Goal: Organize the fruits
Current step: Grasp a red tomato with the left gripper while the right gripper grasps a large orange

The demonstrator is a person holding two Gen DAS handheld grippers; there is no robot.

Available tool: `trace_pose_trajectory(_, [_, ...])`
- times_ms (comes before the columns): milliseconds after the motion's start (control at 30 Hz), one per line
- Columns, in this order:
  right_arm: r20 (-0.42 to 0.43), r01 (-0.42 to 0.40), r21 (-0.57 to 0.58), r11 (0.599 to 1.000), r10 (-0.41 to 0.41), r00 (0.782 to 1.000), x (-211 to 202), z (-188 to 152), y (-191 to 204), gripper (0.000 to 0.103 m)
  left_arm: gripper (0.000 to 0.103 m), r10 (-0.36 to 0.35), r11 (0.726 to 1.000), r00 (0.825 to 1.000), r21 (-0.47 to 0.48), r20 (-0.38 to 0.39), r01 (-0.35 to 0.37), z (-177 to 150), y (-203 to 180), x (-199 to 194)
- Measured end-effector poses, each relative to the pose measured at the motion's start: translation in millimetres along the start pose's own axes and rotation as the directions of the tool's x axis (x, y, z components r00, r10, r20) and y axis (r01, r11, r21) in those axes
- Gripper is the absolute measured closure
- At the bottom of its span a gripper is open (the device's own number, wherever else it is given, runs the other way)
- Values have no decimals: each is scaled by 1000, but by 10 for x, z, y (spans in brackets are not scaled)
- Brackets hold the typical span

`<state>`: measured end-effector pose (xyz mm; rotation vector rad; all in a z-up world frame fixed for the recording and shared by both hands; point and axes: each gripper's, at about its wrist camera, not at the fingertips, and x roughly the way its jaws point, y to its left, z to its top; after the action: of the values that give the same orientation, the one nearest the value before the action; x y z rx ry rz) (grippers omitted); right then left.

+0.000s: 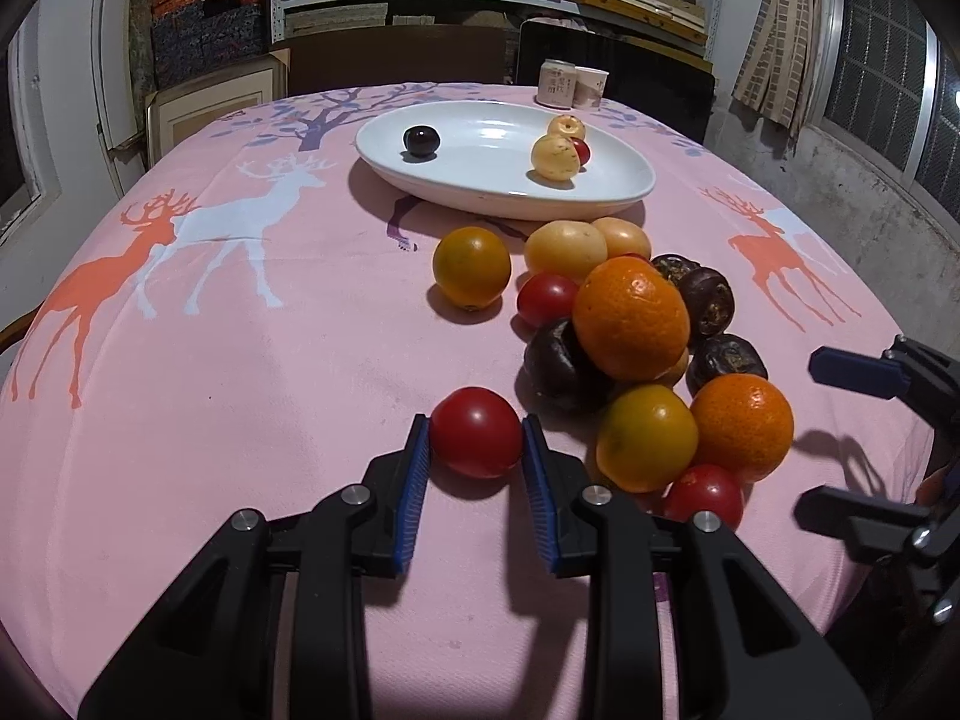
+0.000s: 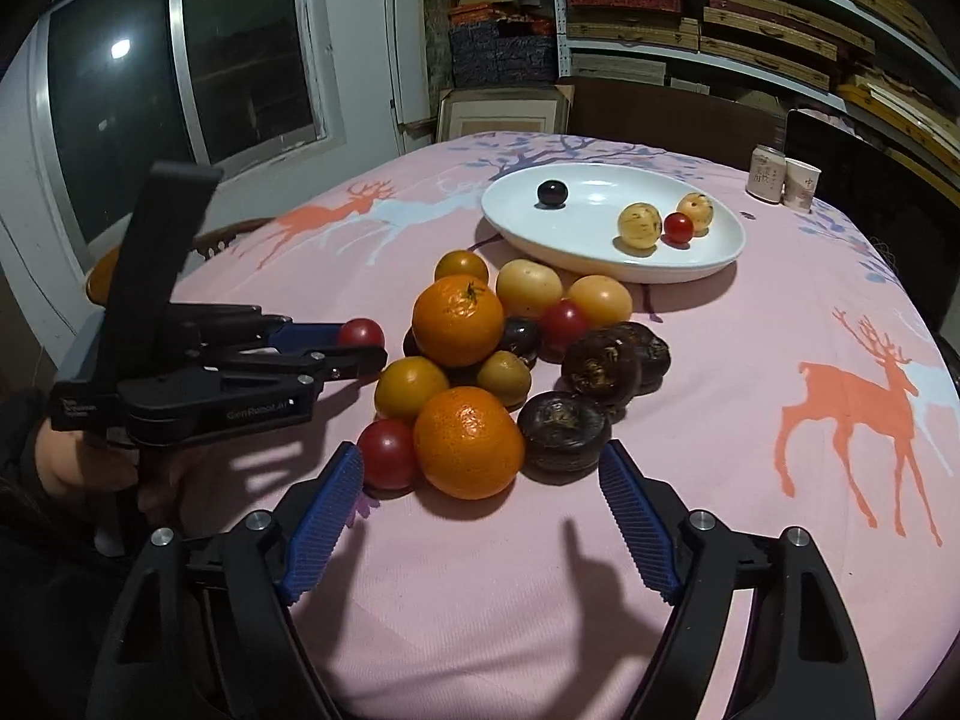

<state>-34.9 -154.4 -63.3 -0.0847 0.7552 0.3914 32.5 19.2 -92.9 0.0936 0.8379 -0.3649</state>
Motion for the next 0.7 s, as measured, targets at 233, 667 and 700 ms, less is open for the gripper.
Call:
trace_pose_trajectory(233, [-12, -8, 18, 1000, 9, 1000, 156, 41, 37, 35, 73, 0, 1000, 1000, -11, 6, 0, -13, 31, -5])
trace_pose_trajectory(667, [-1, -55, 56, 997, 55, 998, 197, 87, -10, 57, 73, -3, 1000, 1000, -10, 6, 3, -16, 40, -12])
trace_pose_trajectory(700, [-7, -65, 79, 995, 66, 998, 211, 88, -54, 59, 73, -3, 1000, 1000, -10, 5, 3, -16, 39, -9])
